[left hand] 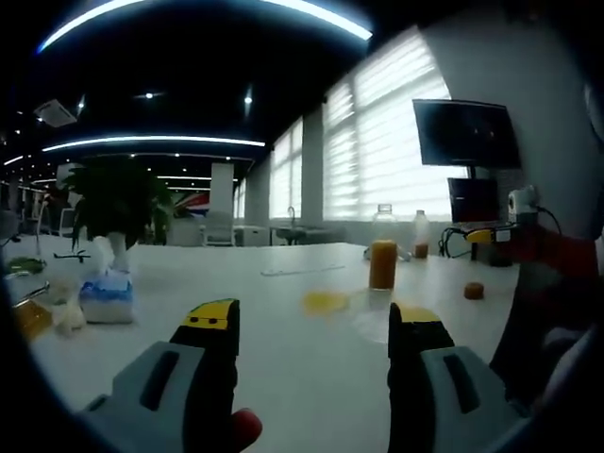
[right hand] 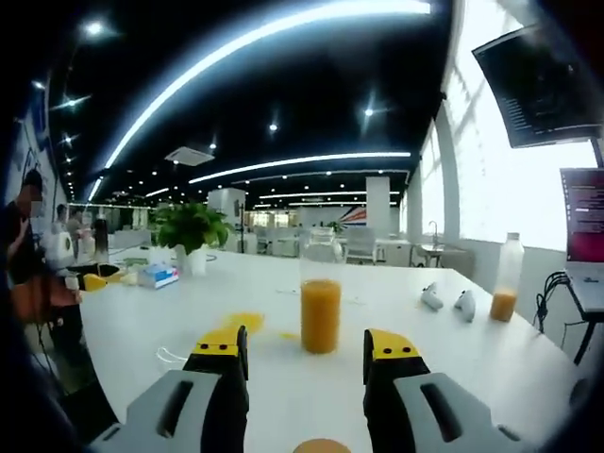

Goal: Open the Petri dish lid, place the lid on the table, pour the liquid culture medium into the Petri dish, pick up the Petri dish lid from the table, and close the Petri dish

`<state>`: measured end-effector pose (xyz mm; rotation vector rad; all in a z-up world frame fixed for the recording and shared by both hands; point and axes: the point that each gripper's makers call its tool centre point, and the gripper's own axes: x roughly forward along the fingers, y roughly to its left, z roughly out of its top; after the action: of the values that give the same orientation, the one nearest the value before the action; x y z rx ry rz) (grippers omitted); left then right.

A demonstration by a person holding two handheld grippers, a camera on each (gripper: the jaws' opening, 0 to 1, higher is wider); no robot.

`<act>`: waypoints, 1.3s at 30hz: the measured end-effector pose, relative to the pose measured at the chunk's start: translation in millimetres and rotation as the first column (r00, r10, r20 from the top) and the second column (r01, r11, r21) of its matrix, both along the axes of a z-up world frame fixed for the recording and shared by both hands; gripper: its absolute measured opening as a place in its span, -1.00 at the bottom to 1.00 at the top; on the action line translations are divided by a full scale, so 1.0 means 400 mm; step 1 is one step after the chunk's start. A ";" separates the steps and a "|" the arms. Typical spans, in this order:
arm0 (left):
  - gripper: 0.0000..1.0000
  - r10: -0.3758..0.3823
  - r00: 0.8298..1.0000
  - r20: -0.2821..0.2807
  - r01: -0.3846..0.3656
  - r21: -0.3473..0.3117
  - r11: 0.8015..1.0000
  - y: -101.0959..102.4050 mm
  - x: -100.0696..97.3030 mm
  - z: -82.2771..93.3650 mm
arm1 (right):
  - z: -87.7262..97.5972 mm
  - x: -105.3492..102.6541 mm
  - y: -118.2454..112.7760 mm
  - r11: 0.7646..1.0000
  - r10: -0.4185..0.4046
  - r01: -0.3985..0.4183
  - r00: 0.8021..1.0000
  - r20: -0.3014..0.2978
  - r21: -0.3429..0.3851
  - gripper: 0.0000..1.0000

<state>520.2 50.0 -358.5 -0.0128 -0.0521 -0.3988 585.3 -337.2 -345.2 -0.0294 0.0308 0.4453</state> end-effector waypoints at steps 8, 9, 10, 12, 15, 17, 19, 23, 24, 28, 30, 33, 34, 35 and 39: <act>0.12 -0.009 1.000 -0.019 0.008 -0.005 1.000 -0.005 -0.009 -0.027 | -0.042 -0.021 -0.038 0.999 -0.034 0.035 0.999 -0.029 0.029 -0.14; 0.12 -0.009 1.000 -0.022 0.009 -0.005 1.000 -0.006 -0.010 -0.030 | -0.045 -0.023 -0.040 0.999 -0.038 0.039 0.999 -0.032 0.029 -0.14; 0.12 -0.010 1.000 -0.024 0.009 -0.006 1.000 -0.006 -0.011 -0.032 | -0.047 -0.025 -0.043 0.999 -0.042 0.043 0.999 -0.032 0.029 -0.14; 0.12 -0.009 1.000 -0.028 0.009 -0.007 1.000 -0.005 -0.013 -0.035 | -0.049 -0.029 -0.047 0.998 -0.049 0.050 0.998 -0.032 0.025 -0.14; 0.12 -0.007 1.000 -0.027 0.007 -0.009 1.000 0.000 -0.016 -0.034 | -0.053 -0.034 -0.049 0.999 -0.045 0.045 0.998 -0.038 0.012 -0.13; 0.12 -0.008 1.000 -0.027 0.008 -0.006 1.000 0.000 -0.017 -0.034 | -0.053 -0.034 -0.053 0.999 -0.045 0.046 0.998 -0.038 0.008 -0.13; 0.12 -0.010 1.000 -0.027 0.010 -0.002 1.000 -0.003 -0.019 -0.033 | -0.052 -0.034 -0.054 0.999 -0.045 0.045 0.998 -0.037 0.008 -0.13; 0.12 -0.018 0.999 -0.026 0.019 0.008 1.000 -0.011 -0.021 -0.030 | -0.057 -0.034 -0.043 0.999 -0.032 0.032 0.999 -0.035 -0.013 -0.13; 0.12 -0.021 0.999 -0.026 0.022 0.011 1.000 -0.013 -0.021 -0.029 | -0.057 -0.034 -0.041 0.999 -0.026 0.026 0.999 -0.033 -0.020 -0.13; 0.17 -0.059 0.998 -0.010 0.059 0.030 0.998 -0.025 -0.024 -0.016 | -0.049 -0.030 -0.018 0.997 0.037 -0.039 0.999 -0.034 -0.067 -0.12; 0.18 -0.070 0.998 -0.002 0.070 0.027 0.997 -0.023 -0.024 -0.006 | -0.041 -0.035 0.008 0.988 0.102 -0.104 0.995 -0.024 -0.113 -0.11; 0.19 -0.100 0.995 0.003 0.099 0.053 0.994 -0.027 -0.026 0.001 | -0.035 -0.039 0.035 0.978 0.156 -0.160 0.987 -0.034 -0.132 -0.10; 0.19 -0.108 0.994 0.001 0.108 0.066 0.992 -0.027 -0.025 0.000 | -0.034 -0.040 0.042 0.975 0.169 -0.173 0.985 -0.039 -0.137 -0.10; 0.18 -0.127 0.992 0.001 0.126 0.079 0.989 -0.031 -0.025 0.001 | -0.032 -0.042 0.052 0.969 0.192 -0.195 0.981 -0.036 -0.152 -0.10; 0.19 -0.195 0.981 -0.009 0.195 0.108 0.975 -0.047 -0.028 0.000 | -0.019 -0.052 0.091 0.949 0.285 -0.288 0.958 -0.044 -0.131 -0.09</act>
<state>508.9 31.0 -358.5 0.0905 -0.0307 -0.5974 564.5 -300.6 -353.0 -0.1648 0.0815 0.7343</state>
